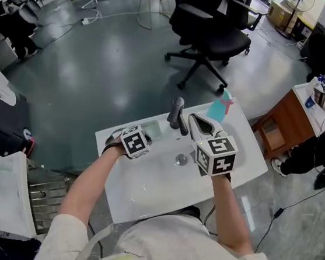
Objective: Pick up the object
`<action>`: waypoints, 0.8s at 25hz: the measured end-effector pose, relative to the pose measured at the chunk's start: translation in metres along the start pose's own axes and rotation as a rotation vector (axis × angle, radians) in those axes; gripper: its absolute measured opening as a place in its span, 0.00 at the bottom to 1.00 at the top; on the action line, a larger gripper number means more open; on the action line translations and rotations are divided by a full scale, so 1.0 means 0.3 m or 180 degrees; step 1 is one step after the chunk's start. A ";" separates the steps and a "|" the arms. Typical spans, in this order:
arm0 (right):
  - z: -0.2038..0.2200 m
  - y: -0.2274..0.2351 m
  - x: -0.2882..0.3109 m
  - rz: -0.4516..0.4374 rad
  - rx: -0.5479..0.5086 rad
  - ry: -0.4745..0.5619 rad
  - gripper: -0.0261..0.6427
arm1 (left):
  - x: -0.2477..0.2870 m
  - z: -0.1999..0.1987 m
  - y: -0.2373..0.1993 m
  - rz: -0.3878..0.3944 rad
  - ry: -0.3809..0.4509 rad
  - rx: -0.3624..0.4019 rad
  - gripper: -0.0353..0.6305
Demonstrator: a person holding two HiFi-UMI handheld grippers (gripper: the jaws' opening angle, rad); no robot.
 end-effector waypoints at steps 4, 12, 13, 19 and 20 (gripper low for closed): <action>-0.010 -0.003 -0.002 -0.0051 -0.0008 0.0016 0.04 | -0.029 -0.002 -0.008 -0.0093 -0.0016 -0.0036 0.07; -0.042 -0.017 0.006 -0.0216 -0.0051 0.0063 0.04 | -0.088 -0.039 -0.028 -0.0285 0.0139 -0.0164 0.07; -0.046 -0.020 0.007 -0.0238 -0.0057 0.0072 0.04 | -0.098 -0.038 -0.031 -0.0320 0.0141 -0.0203 0.07; -0.079 -0.036 0.017 -0.0389 -0.0099 0.0116 0.04 | -0.178 -0.051 -0.060 -0.0534 0.0245 -0.0472 0.07; -0.085 -0.039 0.019 -0.0418 -0.0104 0.0122 0.04 | -0.189 -0.056 -0.062 -0.0560 0.0269 -0.0496 0.07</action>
Point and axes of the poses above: the fingertips, and each gripper's own axes: x forward along the fingers, y to its right, z out of its underside, the point moved 1 cm from there along -x, backward along the fingers, and after that the axes turned 3 degrees about -z, right-handed, at the moved point
